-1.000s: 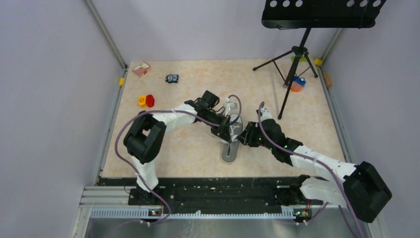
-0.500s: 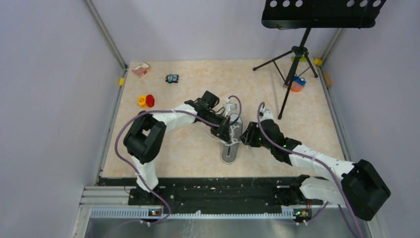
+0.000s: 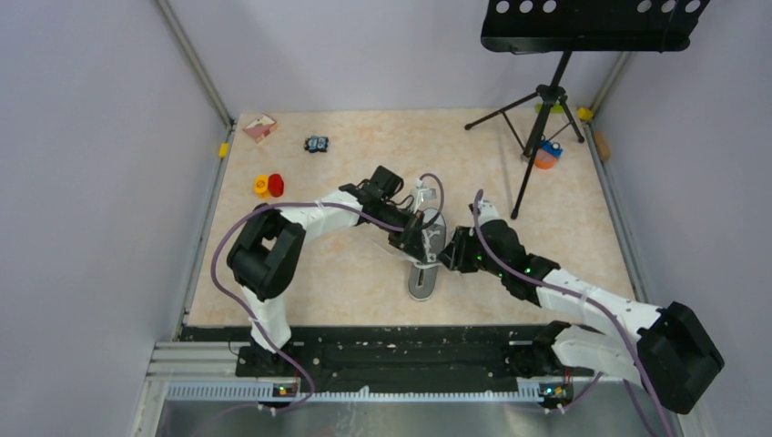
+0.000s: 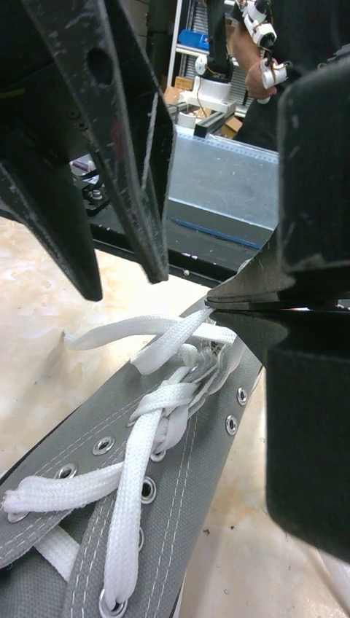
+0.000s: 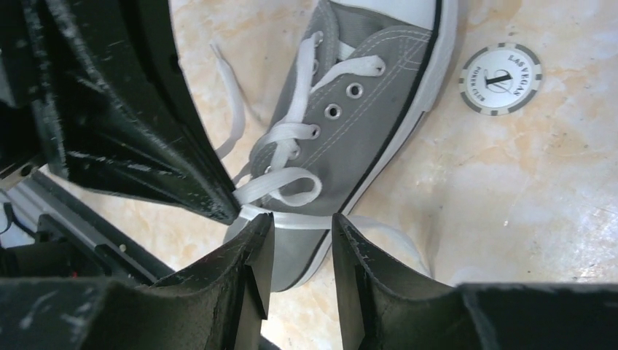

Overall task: Tie the shoes
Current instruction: Cross the shoelace with the shoelace.

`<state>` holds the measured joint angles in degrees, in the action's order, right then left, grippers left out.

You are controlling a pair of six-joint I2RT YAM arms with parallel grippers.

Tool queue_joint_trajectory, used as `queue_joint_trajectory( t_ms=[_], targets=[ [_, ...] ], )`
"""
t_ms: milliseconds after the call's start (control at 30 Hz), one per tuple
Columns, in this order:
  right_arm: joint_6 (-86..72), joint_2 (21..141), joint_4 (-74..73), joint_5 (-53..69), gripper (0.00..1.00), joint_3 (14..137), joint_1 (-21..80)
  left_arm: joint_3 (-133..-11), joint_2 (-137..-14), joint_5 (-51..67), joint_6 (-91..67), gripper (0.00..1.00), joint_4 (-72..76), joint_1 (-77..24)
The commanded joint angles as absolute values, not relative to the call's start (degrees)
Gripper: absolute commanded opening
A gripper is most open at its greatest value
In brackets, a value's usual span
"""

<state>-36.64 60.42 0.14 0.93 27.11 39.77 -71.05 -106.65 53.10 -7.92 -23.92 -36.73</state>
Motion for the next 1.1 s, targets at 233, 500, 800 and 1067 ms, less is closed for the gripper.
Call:
queue_joint_trajectory(
  t_ms=[233, 500, 800, 1067],
  targets=[
    [-27.9, 64.1, -2.2, -2.3, 0.37, 30.9, 44.6, -73.4, -103.5, 54.7, -8.2, 0.0, -23.5, -36.2],
    [-17.1, 57.5, 4.8, -6.3, 0.43, 26.2, 44.7, -75.0, -103.8, 54.6, -7.9, 0.0, -24.9, -36.0],
    [-13.8, 54.4, 11.0, -3.8, 0.58, 21.5, 45.3, -75.2, -104.2, 54.6, -9.3, 0.0, -23.8, -35.3],
    [-9.2, 60.5, 13.3, -1.4, 0.57, 23.4, 46.1, -75.2, -104.5, 54.8, -9.4, 0.0, -24.3, -35.1]
  ],
)
